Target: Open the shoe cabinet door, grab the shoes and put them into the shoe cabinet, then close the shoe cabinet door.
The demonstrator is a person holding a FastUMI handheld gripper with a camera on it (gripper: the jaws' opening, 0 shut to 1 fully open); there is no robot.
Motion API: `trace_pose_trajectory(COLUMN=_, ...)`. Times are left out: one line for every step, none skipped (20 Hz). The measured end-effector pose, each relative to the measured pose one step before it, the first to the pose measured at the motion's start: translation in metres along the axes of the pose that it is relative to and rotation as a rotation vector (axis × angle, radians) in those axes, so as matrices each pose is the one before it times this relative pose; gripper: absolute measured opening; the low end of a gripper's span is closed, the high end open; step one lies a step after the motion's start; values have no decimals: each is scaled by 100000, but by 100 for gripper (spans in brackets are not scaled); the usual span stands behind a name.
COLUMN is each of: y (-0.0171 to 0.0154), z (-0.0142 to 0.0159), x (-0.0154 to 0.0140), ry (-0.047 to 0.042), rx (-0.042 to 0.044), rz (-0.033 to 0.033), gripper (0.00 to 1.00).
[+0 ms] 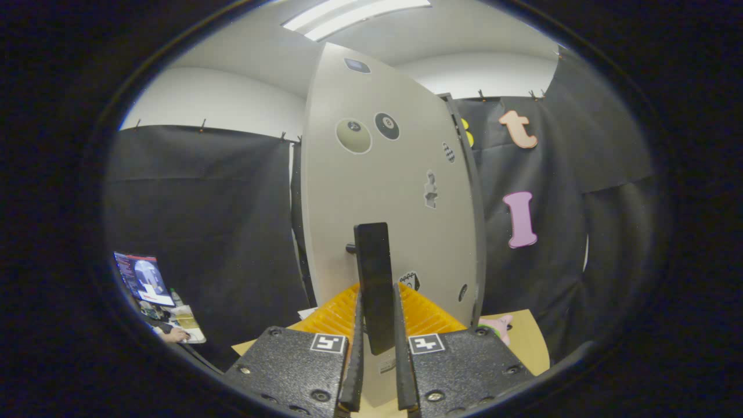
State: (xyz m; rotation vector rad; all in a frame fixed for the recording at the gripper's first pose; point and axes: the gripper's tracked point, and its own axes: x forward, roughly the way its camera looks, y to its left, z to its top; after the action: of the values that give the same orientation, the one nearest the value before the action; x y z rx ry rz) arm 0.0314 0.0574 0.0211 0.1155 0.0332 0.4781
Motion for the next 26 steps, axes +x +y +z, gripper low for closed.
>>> trace_pose_trajectory(y=-531, z=108, x=-173, ry=-501, rx=-1660, rz=-4028, gripper=26)
trace_pose_trajectory(y=-614, z=60, x=-40, ry=-653, rx=-2478, rz=-4880, gripper=26)
trace_pose_trajectory(y=-695, z=190, x=134, ry=-1077, rx=-2147, rz=-4439, gripper=24)
trace_pose_trajectory(y=-664, z=-2, x=354, ry=-1013, rx=-1400, rz=-4745, gripper=24)
trace_pose_trajectory(y=-756, z=5, x=131, ry=-799, rx=-1179, rz=-4943, gripper=24)
trace_pose_trajectory(y=-590, z=-59, x=49, ry=-522, rx=-2013, rz=-5143, gripper=24)
trace_pose_trajectory(y=-811, z=25, x=-265, ry=-1298, rx=-3984, rz=-4939, gripper=20)
trace_pose_trajectory(y=-1575, z=193, x=-429, ry=-1980, rx=-3793, rz=-5117, gripper=17)
trace_pose_trajectory(y=-780, z=21, x=-263, ry=-50, rx=-81, rz=-194, gripper=16)
trace_pose_trajectory(y=-413, z=-52, x=-117, ry=421, rx=3151, rz=3446, gripper=15)
trace_pose_trajectory(y=-499, z=-214, x=400, ry=-360, rx=2404, rz=2024, gripper=15)
trace_pose_trajectory(y=-161, z=186, x=41, ry=-1386, rx=599, rz=1172, gripper=16)
trace_pose_trajectory(y=-662, z=-118, x=-275, ry=-481, rx=-2511, rz=220, gripper=17)
trace_pose_trajectory(y=-1186, z=-329, x=-774, ry=-338, rx=-3044, rz=113, gripper=18)
trace_pose_trajectory(y=-77, z=21, x=-768, ry=-763, rx=-921, rz=1817, gripper=23)
trace_pose_trajectory(y=-117, z=-66, x=-779, ry=-519, rx=216, rz=-186, gripper=27)
trace_pose_trajectory(y=-298, z=172, x=-792, ry=-1171, rx=679, rz=-2114, gripper=32)
trace_pose_trajectory(y=-552, z=246, x=-727, ry=-1133, rx=752, rz=-3825, gripper=36)
trace_pose_trajectory(y=-626, z=154, x=-803, ry=-901, rx=371, rz=-4856, gripper=47)
trace_pose_trajectory(y=-157, z=200, x=-1026, ry=-931, rx=-290, rz=-3419, gripper=57)
trace_pose_trajectory(y=202, z=204, x=-833, ry=-1216, rx=-825, rz=-1943, gripper=74)
trace_pose_trajectory(y=610, z=13, x=-607, ry=-970, rx=-1167, rz=-609, gripper=85)
trace_pose_trajectory(y=509, z=279, x=-774, ry=-1461, rx=-706, rz=-729, gripper=93)
trace_pose_trajectory(y=641, z=251, x=-612, ry=-1754, rx=-227, rz=-938, gripper=100)
trace_pose_trajectory(y=628, z=286, x=-351, ry=-2092, rx=485, rz=-1692, gripper=100)
trace_pose_trajectory(y=506, z=51, x=-175, ry=-1603, rx=183, rz=-1063, gripper=100)
